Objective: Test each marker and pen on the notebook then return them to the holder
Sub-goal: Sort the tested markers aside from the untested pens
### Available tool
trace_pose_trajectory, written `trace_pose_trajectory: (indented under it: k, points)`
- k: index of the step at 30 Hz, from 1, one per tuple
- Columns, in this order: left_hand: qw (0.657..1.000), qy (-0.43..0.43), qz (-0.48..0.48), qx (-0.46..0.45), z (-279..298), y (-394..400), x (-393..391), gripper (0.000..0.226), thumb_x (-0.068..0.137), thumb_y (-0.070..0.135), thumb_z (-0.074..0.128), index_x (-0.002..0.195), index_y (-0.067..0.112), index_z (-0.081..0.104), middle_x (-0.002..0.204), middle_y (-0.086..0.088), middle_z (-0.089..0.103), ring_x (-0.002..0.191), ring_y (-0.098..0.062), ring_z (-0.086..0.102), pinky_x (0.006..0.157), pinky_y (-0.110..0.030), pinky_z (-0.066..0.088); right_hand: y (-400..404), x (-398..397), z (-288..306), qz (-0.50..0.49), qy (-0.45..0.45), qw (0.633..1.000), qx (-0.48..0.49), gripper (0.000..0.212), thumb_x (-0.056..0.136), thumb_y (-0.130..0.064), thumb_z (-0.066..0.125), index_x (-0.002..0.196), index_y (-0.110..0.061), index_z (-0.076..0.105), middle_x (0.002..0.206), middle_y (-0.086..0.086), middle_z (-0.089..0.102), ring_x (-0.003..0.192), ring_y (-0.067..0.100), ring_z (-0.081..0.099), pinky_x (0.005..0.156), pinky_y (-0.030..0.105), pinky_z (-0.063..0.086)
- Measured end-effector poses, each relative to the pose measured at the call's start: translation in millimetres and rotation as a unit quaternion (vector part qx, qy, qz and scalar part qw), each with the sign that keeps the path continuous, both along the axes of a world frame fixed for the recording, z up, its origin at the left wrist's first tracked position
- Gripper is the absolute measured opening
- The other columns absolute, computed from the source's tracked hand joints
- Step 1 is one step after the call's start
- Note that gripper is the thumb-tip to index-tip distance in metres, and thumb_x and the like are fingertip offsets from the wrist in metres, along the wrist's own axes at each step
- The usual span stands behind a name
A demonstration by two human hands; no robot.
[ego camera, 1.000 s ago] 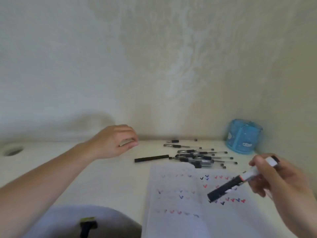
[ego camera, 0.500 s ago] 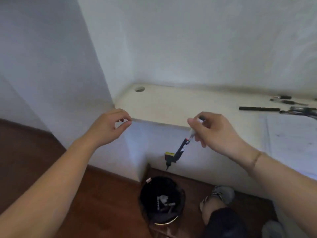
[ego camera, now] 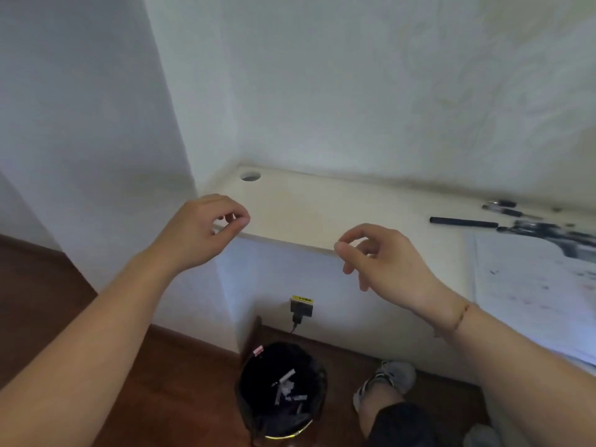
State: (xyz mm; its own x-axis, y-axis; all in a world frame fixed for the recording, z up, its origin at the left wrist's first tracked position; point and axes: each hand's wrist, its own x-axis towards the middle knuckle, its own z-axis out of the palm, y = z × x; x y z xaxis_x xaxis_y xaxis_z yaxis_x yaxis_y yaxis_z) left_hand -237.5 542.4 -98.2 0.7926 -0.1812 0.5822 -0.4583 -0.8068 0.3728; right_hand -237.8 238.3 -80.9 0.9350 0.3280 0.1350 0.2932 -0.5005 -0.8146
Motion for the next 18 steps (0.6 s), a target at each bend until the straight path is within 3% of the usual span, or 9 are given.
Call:
trace_pose_trajectory:
  k: [4,9,13,15,18]
  points:
    - [0.996,-0.042,-0.068,-0.036,15.9,-61.7,40.3,0.019,0.089,0.029,0.059,0.086,0.014,0.070,0.084,0.022,0.064,0.081,-0.005,0.058,0.081,-0.028,0.048,-52.0,-6.7,38.3,-0.035,-0.019,0.997,0.067,0.012,0.090,-0.033,0.063,0.084,-0.023,0.066,0.066,0.003,0.071,0.046,0.018,0.056,0.044,0.016,0.039]
    - [0.982,-0.054,-0.165,-0.074,33.0,-168.6,95.2,0.024,0.089,0.033,0.057,0.088,0.013,0.072,0.084,0.009,0.068,0.081,-0.005,0.060,0.076,-0.025,0.047,-149.2,3.4,55.1,-0.141,-0.068,0.985,0.067,0.009,0.089,-0.027,0.066,0.083,-0.021,0.067,0.062,0.003,0.069,0.043,0.018,0.053,0.043,0.022,0.041]
    - [0.970,-0.013,-0.237,-0.045,28.0,-260.4,133.1,0.020,0.089,0.038,0.055,0.091,0.023,0.069,0.086,0.021,0.065,0.083,-0.004,0.060,0.076,-0.027,0.049,-246.4,31.3,40.0,-0.262,-0.074,0.960,-0.057,0.003,0.088,-0.027,0.066,0.087,-0.028,0.068,0.074,-0.007,0.072,0.052,0.007,0.058,0.050,0.020,0.047]
    - [0.968,0.023,-0.249,0.017,23.6,-303.6,150.7,0.016,0.089,0.042,0.057,0.097,0.031,0.066,0.088,0.023,0.064,0.084,-0.003,0.058,0.075,-0.027,0.048,-294.8,50.0,28.1,-0.315,-0.073,0.931,-0.171,0.007,0.089,-0.028,0.064,0.090,-0.035,0.065,0.089,-0.014,0.069,0.065,0.003,0.060,0.063,0.023,0.049]
    - [0.957,0.078,-0.235,0.154,19.9,-357.5,177.7,0.023,0.089,0.039,0.063,0.112,0.033,0.063,0.105,0.019,0.063,0.089,-0.006,0.055,0.076,-0.025,0.044,-345.9,72.6,14.9,-0.350,-0.044,0.896,-0.270,0.014,0.090,-0.026,0.061,0.099,-0.037,0.064,0.093,-0.021,0.063,0.076,0.007,0.060,0.073,0.032,0.053]
